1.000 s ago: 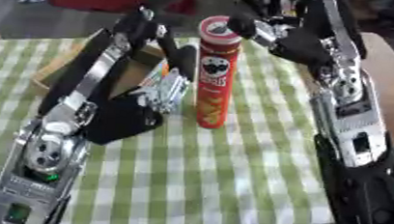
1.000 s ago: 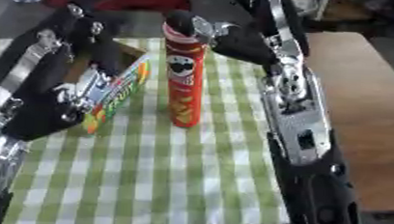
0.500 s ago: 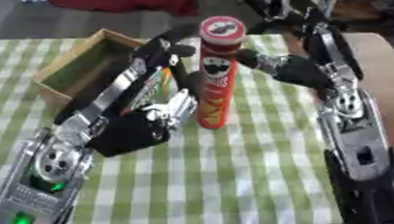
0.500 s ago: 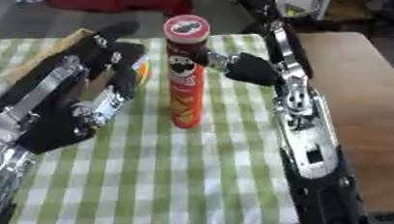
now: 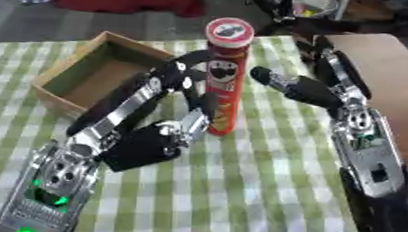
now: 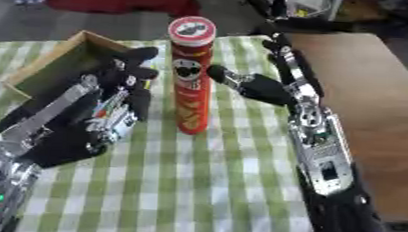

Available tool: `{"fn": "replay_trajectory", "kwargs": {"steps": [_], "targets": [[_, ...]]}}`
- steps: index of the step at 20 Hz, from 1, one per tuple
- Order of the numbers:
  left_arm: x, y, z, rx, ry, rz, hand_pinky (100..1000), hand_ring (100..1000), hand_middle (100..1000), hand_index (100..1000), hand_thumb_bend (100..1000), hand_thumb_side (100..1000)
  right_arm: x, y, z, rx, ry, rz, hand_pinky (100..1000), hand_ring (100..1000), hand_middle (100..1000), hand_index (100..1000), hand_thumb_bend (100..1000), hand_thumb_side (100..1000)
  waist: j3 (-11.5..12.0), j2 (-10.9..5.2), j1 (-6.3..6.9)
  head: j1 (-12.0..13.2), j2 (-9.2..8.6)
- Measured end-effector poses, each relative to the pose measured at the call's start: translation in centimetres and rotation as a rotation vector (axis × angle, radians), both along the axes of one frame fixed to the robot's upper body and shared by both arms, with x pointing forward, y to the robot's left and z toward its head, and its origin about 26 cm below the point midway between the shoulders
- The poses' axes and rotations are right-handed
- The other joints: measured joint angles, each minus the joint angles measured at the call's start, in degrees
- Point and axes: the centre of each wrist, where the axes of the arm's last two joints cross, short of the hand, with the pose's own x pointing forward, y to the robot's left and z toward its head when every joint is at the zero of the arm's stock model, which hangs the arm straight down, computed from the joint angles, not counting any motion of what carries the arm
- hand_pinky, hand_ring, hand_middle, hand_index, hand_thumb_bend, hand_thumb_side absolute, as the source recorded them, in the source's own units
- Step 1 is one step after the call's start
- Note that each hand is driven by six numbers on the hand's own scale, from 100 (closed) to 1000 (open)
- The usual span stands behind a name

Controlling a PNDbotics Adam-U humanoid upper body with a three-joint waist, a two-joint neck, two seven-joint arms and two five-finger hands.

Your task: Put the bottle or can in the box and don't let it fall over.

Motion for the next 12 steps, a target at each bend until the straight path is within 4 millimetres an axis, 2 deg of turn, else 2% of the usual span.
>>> {"fn": "replay_trajectory", "kwargs": {"steps": [9,12], "targets": [[-0.02,0.4,-0.63,0.023,0.02,0.058,938,938,415,1000,100,723,0.32,0.14,-0.8,-0.001,0.059,0.048,1000,1000,1000,1000,731,428,0.3,0.64,0.0,-0.1,-0.24],[-0.01,0.41,-0.67,0.026,0.021,0.078,938,938,415,1000,100,722,0.51,0.26,-1.04,-0.003,0.075,0.064,1000,1000,1000,1000,714,464,0.4,0.91,0.02,-0.1,-0.38]]}}
